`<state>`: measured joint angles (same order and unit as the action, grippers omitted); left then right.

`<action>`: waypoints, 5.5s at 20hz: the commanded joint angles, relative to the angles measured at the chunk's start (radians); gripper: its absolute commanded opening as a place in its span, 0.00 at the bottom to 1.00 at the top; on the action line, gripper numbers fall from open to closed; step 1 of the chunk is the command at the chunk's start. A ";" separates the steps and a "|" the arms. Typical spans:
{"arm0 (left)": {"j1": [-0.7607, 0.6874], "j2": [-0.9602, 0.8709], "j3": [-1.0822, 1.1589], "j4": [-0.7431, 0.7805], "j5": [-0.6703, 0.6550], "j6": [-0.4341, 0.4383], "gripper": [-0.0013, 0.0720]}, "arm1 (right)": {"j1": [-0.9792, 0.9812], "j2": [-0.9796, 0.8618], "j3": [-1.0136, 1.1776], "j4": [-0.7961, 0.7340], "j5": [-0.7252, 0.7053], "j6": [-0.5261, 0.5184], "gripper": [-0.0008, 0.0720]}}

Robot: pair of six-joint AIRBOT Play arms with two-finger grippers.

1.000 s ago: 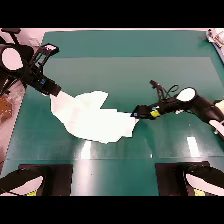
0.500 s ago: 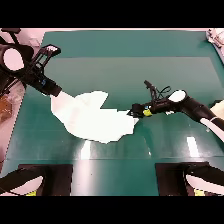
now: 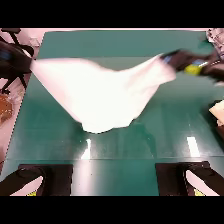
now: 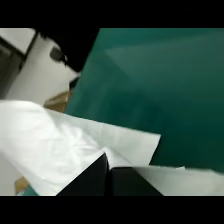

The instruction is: Fold the shirts.

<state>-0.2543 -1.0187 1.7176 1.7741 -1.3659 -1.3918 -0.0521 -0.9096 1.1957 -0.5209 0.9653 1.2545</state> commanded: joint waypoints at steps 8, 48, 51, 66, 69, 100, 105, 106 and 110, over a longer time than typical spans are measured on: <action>0.001 0.306 0.257 -0.281 0.119 -0.013 0.04 | -0.342 0.338 0.444 0.003 0.106 -0.059 0.04; 0.133 -0.385 -0.532 -0.292 1.052 0.135 0.75 | -0.174 -0.780 0.396 -0.003 -0.137 -0.422 0.82; 0.261 -0.328 -0.488 -0.294 0.758 0.053 0.75 | -0.267 -0.775 0.479 -0.118 0.097 -0.246 0.82; 0.380 -0.073 -0.870 -0.750 0.066 0.092 0.76 | -0.586 -0.207 -0.141 -0.243 0.396 -0.019 0.82; 0.380 -0.073 -0.964 -0.697 0.074 0.028 0.96 | -0.672 -0.087 -0.248 -0.243 0.388 -0.014 0.82; 0.568 -0.073 -1.215 -0.724 0.188 0.105 0.87 | -0.518 -0.017 -0.420 -0.269 0.317 -0.013 0.81; 0.568 -0.073 -1.169 -0.605 0.113 0.045 0.87 | -0.518 -0.017 -0.420 -0.269 0.306 -0.013 0.81; 0.568 -0.073 -1.146 -0.593 0.076 0.037 0.87 | -0.518 -0.017 -0.420 -0.269 0.300 -0.013 0.81; 0.568 -0.073 -1.056 -0.589 0.013 0.031 0.87 | -0.518 -0.017 -0.420 -0.269 0.282 -0.013 0.81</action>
<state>0.3134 -1.0950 0.6064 1.1709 -1.2778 -1.3449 -0.5713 -0.9260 0.7761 -0.7898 1.2617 1.2407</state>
